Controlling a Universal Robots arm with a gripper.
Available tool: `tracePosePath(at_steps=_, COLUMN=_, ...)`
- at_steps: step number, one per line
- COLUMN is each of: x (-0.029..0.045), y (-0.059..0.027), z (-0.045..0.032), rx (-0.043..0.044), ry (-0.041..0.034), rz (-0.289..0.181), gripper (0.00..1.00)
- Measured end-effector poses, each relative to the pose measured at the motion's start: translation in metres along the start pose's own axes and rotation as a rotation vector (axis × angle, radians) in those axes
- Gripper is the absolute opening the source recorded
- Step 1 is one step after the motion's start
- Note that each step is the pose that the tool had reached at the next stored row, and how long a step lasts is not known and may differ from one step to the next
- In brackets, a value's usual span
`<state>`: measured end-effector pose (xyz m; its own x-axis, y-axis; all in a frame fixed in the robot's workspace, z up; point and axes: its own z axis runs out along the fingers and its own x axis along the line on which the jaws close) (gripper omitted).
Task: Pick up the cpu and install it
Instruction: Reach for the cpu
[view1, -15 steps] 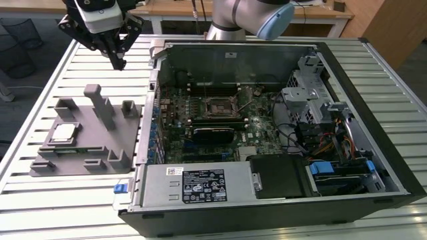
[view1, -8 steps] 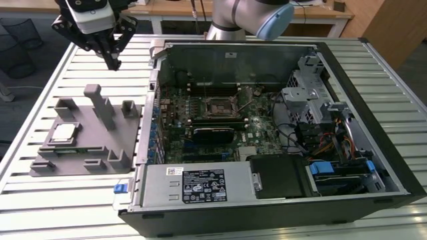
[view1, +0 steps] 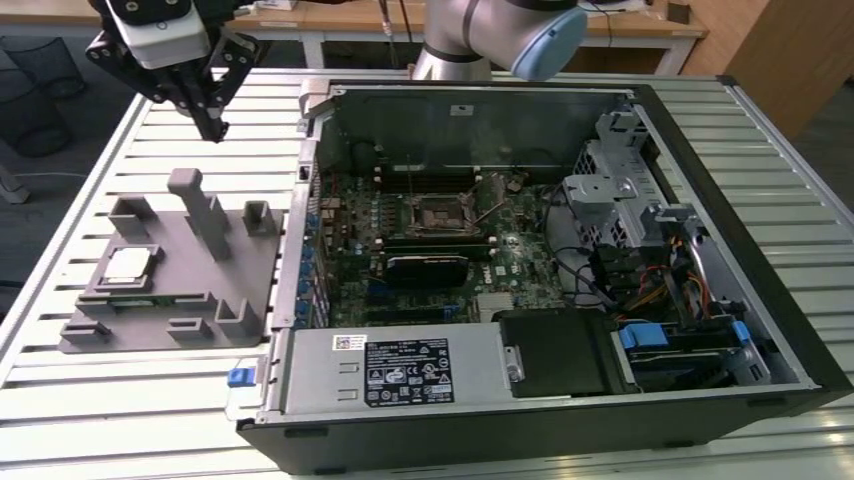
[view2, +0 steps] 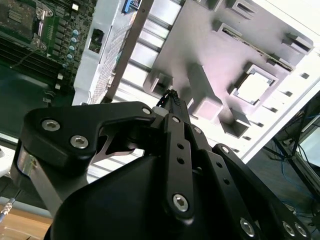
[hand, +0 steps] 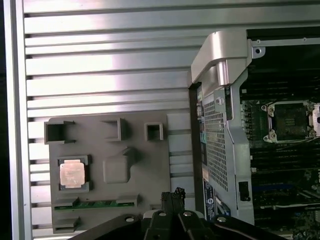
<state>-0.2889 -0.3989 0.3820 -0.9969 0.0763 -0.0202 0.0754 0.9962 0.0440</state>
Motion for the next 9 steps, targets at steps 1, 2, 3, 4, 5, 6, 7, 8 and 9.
tracePosePath(at_steps=1, x=0.0014, y=-0.0001, z=0.0001, rx=0.0000, ry=0.0001, rz=0.000, gripper=0.11)
tracePosePath(at_steps=2, x=0.0027, y=-0.0002, z=0.0002, rx=0.0000, ry=0.0002, rz=0.000, gripper=0.11)
tracePosePath(at_steps=3, x=0.0037, y=-0.0003, z=0.0003, rx=0.0001, ry=0.0005, rz=0.000, gripper=0.11)
tracePosePath(at_steps=4, x=0.0049, y=-0.0004, z=0.0004, rx=0.0001, ry=0.0008, rz=0.000, gripper=0.11)
tracePosePath(at_steps=5, x=0.0061, y=-0.0005, z=0.0004, rx=0.0001, ry=0.0009, rz=0.000, gripper=0.11)
tracePosePath(at_steps=6, x=0.0075, y=-0.0006, z=0.0006, rx=0.0001, ry=0.0010, rz=0.000, gripper=0.11)
tracePosePath(at_steps=7, x=0.0089, y=-0.0007, z=0.0007, rx=0.0001, ry=0.0012, rz=0.000, gripper=0.11)
tracePosePath(at_steps=8, x=0.0103, y=-0.0008, z=0.0008, rx=0.0002, ry=0.0013, rz=0.000, gripper=0.11)
tracePosePath(at_steps=9, x=0.0115, y=-0.0009, z=0.0009, rx=0.0001, ry=0.0015, rz=0.000, gripper=0.11)
